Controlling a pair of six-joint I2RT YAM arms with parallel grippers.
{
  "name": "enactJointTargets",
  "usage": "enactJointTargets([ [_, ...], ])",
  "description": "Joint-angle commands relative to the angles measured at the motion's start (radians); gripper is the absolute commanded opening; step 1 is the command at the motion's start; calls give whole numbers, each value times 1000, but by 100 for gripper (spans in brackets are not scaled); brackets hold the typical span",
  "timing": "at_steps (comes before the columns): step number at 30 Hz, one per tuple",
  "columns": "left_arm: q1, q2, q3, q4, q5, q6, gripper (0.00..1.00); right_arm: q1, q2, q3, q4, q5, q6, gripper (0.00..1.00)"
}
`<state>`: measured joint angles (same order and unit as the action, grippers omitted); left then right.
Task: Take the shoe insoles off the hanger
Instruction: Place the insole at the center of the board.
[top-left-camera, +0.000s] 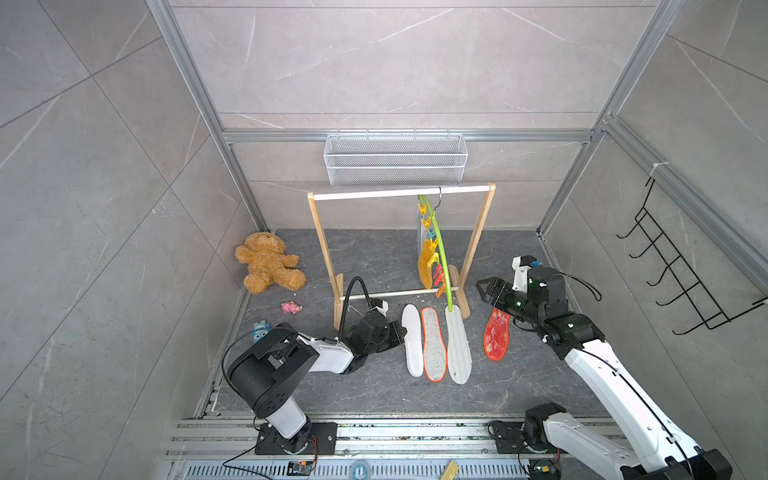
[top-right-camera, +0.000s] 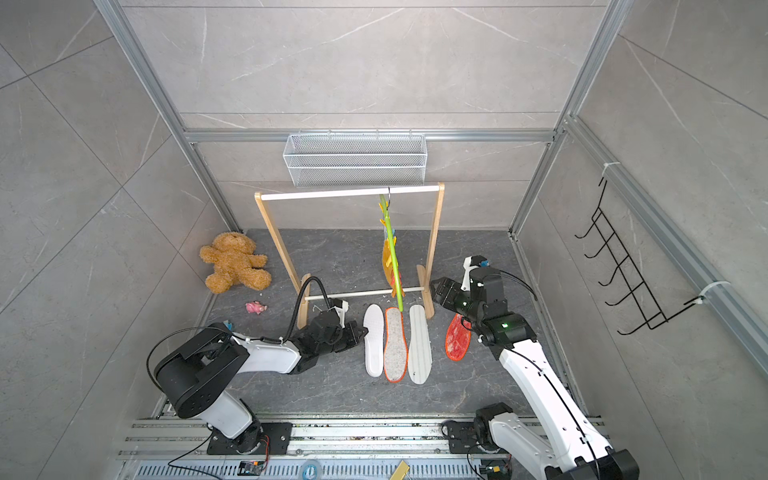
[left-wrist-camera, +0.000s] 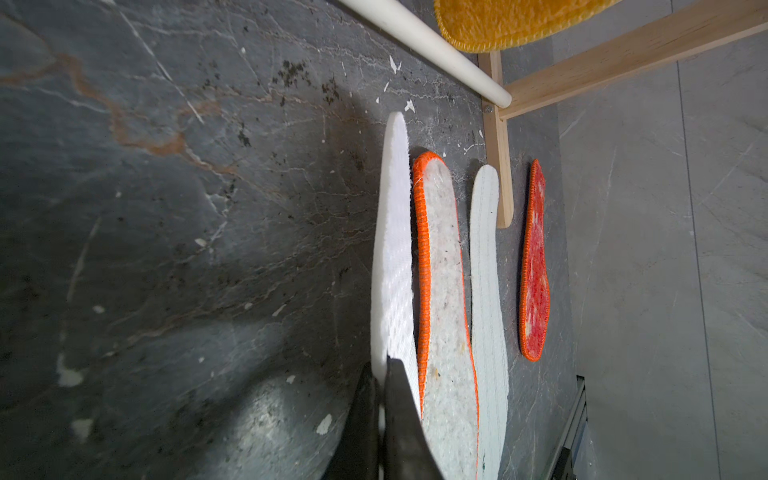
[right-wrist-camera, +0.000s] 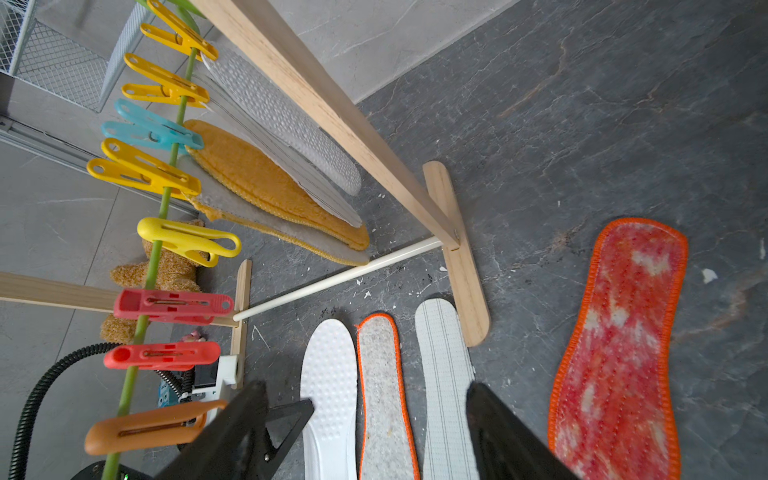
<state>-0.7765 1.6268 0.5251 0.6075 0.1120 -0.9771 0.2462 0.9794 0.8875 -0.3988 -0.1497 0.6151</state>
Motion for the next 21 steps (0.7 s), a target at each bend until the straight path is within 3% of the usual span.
enactJointTargets([
  [1, -3, 5, 27, 8, -7, -8, 5, -7, -8, -17, 20, -17, 16, 78],
  [13, -3, -53, 41, -96, -47, 30, 45, -12, -7, -22, 35, -40, 24, 78],
  [21, -3, -154, 41, -213, -104, 88, 50, -19, -4, -21, 45, -54, 27, 79],
])
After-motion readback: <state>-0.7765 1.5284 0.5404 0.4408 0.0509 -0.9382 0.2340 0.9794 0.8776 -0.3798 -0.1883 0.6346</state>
